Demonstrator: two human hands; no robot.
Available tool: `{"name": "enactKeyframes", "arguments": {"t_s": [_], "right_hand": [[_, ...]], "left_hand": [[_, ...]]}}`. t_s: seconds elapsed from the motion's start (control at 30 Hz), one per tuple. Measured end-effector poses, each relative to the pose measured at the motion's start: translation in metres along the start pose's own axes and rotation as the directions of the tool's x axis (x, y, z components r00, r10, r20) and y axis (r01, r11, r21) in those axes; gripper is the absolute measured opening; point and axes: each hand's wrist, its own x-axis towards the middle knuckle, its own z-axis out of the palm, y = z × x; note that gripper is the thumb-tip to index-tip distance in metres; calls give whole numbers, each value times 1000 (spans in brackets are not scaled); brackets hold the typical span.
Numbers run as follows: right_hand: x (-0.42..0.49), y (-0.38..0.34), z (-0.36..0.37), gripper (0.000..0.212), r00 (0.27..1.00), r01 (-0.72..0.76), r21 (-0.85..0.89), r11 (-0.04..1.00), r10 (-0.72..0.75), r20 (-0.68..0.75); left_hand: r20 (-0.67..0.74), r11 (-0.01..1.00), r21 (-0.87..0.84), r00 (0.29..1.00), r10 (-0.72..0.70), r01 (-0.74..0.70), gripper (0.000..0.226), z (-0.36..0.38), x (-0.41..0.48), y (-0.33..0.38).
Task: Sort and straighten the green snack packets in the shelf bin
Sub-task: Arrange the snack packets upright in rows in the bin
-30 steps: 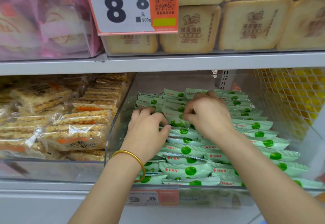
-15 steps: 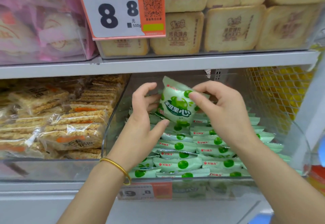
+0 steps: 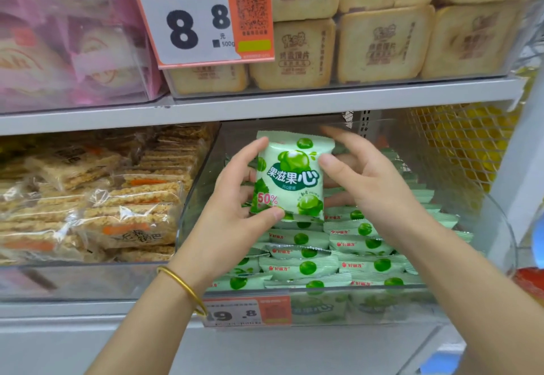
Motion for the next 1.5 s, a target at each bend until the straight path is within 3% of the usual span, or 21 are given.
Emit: {"name": "enactKeyframes", "arguments": {"t_s": [0.13,0.33,0.67,0.77,0.83,1.03,1.3,1.4,1.5], "right_hand": [[-2,0,3,51,997,56,-9,998,-56,50],[-1,1,3,42,997,67,17,998,-67,26],[-2,3,1,47,998,43,26,999,-44,48],[-1,4,1,47,998,9,28,1000,-11,61],[-1,6,1,44,998,-22,31,999,20,58],[2,9,2,34,995,-104,120,987,102,17],[-1,7,10,42,977,-208,354,912,179,115],[0,5,9,43,972,-230,373,899,192,138],[2,6,5,36,973,-227,363,904,195,123]], "left_hand": [[9,999,-40,1000,-17,17,88,1,0,3],[24,999,-45,1000,-18,19,91,4,1,3],[43,999,-48,999,-17,19,88,4,3,0],[15,999,42,1000,-27,27,81,4,3,-2],[-15,981,193,1000,-13,16,72,5,1,-4],[-99,787,605,970,221,-118,42,10,-2,-4],[-26,655,741,969,246,-146,65,13,-4,-8],[-26,643,748,961,276,-165,52,12,-3,-9],[-72,723,673,960,272,-154,36,9,-2,-4]]}}
